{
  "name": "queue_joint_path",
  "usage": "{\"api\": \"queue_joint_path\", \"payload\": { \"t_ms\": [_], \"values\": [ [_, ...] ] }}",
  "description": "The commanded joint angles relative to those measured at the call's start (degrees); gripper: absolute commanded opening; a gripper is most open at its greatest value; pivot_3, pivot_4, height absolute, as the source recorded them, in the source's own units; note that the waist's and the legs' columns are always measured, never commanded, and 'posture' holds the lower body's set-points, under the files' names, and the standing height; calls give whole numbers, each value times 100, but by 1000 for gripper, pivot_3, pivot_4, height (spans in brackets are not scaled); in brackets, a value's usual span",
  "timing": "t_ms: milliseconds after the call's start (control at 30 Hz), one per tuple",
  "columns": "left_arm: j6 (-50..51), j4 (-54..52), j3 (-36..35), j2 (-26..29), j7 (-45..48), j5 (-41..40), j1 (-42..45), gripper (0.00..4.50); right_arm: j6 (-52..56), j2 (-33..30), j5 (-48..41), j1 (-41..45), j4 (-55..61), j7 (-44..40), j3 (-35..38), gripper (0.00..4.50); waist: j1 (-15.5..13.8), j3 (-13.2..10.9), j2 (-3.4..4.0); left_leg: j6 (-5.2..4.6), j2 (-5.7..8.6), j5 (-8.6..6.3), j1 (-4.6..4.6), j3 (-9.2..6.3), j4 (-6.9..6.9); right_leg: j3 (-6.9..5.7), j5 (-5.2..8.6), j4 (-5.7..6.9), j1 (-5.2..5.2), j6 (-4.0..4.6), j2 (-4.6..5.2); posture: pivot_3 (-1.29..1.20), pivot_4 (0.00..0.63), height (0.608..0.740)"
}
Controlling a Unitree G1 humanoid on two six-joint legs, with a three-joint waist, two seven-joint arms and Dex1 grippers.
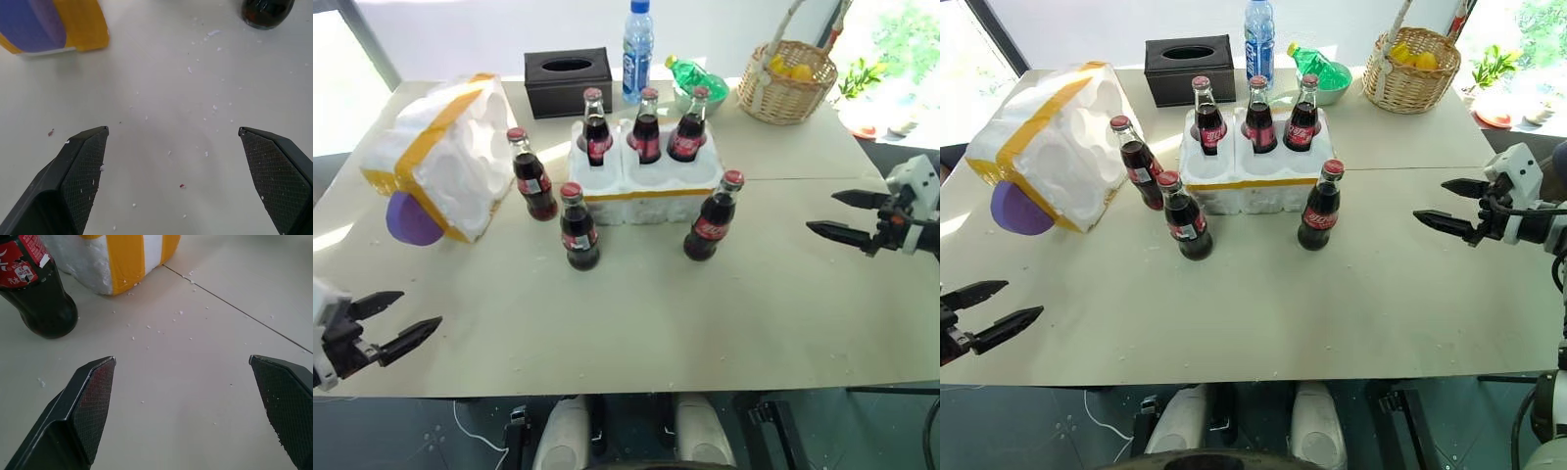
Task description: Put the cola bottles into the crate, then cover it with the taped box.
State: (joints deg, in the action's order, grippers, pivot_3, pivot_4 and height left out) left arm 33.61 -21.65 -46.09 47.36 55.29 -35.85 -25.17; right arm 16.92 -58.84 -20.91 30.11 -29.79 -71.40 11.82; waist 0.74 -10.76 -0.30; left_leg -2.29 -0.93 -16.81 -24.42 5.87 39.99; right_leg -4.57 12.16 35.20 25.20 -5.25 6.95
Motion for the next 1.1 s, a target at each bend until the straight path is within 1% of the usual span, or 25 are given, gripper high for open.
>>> {"api": "queue_joint_path", "payload": {
  "t_ms": [33, 100, 200, 233, 300, 433, 533, 667, 800, 1100],
  "values": [
    [205, -418, 86, 109, -252, -338, 417, 4453, 621, -197, -482, 372, 557, -205, 303, 4500, 3, -1, 4, -1, 0, 0, 0, 0, 1, 0, -1, 1, -2, 0, 1, 0, 150, 740],
    [353, -560, 310, 161, -391, -438, 742, 4453, 1046, -316, -781, 488, 900, -393, 380, 4500, 7, 0, 6, 0, 0, 0, 1, 0, 2, 1, -3, 1, -2, 2, 3, 0, 150, 740],
    [481, -529, 955, 250, -680, -440, 1582, 4453, 1863, -569, -1369, 683, 1611, -796, 407, 4500, -22, 0, 24, 3, 0, 2, 0, -2, 1, 0, -3, 4, -1, 1, 1, 0, 150, 740],
    [501, -396, 1249, 222, -802, -404, 1980, 4453, 2047, -609, -1520, 775, 1844, -871, 375, 4500, -22, 0, 25, 3, 0, 2, 1, -4, 1, 0, -4, 6, -2, 1, -1, 0, 150, 740],
    [507, -96, 1757, 107, -1019, -293, 2690, 4453, 2317, -594, -1705, 993, 2185, -857, 292, 4500, -14, 2, 25, 3, 0, 2, 1, -5, 1, 0, -6, 7, -3, -2, -4, 0, 150, 740],
    [116, 734, 2657, -225, -1479, 395, 3861, 4453, 2633, -367, -1879, 1363, 2657, -601, 134, 4500, -2, 4, 21, 18, 2, 13, 7, -2, 3, -1, -20, 10, -12, -24, -8, 0, 150, 740],
    [-52, 1230, 3023, -433, -1546, 624, 4385, 4453, 2809, -234, -2040, 1397, 2976, -467, 145, 4500, -8, 3, 18, 21, 1, 17, 6, 1, 3, -1, -23, 11, -11, -30, -13, 0, 150, 740],
    [-298, 1705, 3377, -599, -1517, 919, 4792, 4453, 2945, -124, -2166, 1388, 3217, -276, 178, 4500, -23, 3, 17, 21, 0, 18, 3, 2, 3, -2, -23, 11, -9, -31, -16, 0, 150, 740],
    [-667, 2592, 3737, -902, -1581, 1298, 5456, 4453, 3091, -58, -2369, 1348, 3452, -141, 226, 4500, -80, 2, 15, 20, 1, 18, 3, 3, 8, -2, -26, 10, -13, -35, -14, 0, 150, 740],
    [-1567, 4484, 4166, -1543, -1488, 1934, 6689, 4453, 3224, 73, -2605, 1381, 3636, 197, 212, 4500, -157, 3, 10, 20, 4, 19, 4, 2, 14, -6, -30, 8, -22, -42, -15, 0, 150, 740]
  ]
}}
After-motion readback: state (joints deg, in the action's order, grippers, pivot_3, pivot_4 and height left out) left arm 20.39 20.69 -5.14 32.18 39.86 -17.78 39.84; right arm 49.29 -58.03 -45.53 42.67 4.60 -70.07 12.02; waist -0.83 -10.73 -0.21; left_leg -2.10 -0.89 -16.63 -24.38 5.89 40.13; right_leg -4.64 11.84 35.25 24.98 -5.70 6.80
